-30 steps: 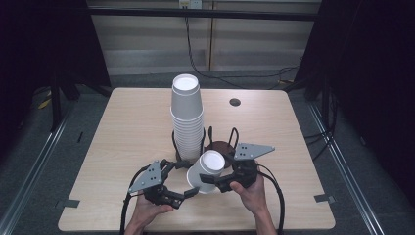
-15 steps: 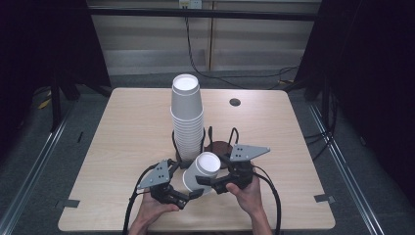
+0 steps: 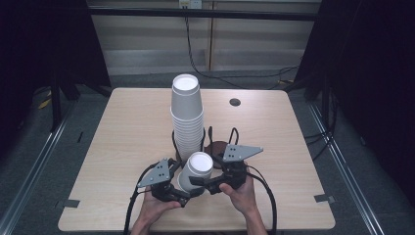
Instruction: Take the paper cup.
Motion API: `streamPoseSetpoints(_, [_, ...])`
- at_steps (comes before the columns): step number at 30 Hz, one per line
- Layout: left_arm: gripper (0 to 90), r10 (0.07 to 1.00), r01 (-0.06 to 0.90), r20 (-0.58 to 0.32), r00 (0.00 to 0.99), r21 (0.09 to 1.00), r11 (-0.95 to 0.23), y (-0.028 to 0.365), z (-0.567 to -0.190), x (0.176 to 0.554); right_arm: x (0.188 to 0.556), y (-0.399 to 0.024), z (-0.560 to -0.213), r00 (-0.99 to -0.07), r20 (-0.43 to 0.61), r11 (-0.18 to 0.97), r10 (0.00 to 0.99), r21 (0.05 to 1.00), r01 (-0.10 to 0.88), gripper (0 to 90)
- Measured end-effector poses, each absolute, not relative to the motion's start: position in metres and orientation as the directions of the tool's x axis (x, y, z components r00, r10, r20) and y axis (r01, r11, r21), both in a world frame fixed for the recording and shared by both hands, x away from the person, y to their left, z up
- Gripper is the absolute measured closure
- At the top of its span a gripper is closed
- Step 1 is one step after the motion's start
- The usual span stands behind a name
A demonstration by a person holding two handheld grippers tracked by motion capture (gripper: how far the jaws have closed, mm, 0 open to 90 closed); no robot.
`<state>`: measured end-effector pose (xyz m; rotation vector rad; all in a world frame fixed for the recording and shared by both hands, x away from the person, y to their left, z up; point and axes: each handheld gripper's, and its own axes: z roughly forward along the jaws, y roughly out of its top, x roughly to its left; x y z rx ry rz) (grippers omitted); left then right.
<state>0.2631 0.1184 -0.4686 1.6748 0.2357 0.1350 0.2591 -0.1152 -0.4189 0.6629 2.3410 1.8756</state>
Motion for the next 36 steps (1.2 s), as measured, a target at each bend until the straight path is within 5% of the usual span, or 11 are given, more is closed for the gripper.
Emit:
streamPoseSetpoints(13, [15.3,0.226,0.077,-0.046,0.973,0.989,-0.128,0.121,-0.466,0.265,0.261,-0.113,-0.420,-0.904,0.207,0.159,0.374,0.946,0.282,13.0])
streamPoseSetpoints(36, [16.2,0.220,0.123,-0.070,0.973,0.964,-0.237,0.139,-0.454,0.276,0.253,-0.145,-0.420,-0.895,0.190,0.160,0.403,0.948,0.274,13.0])
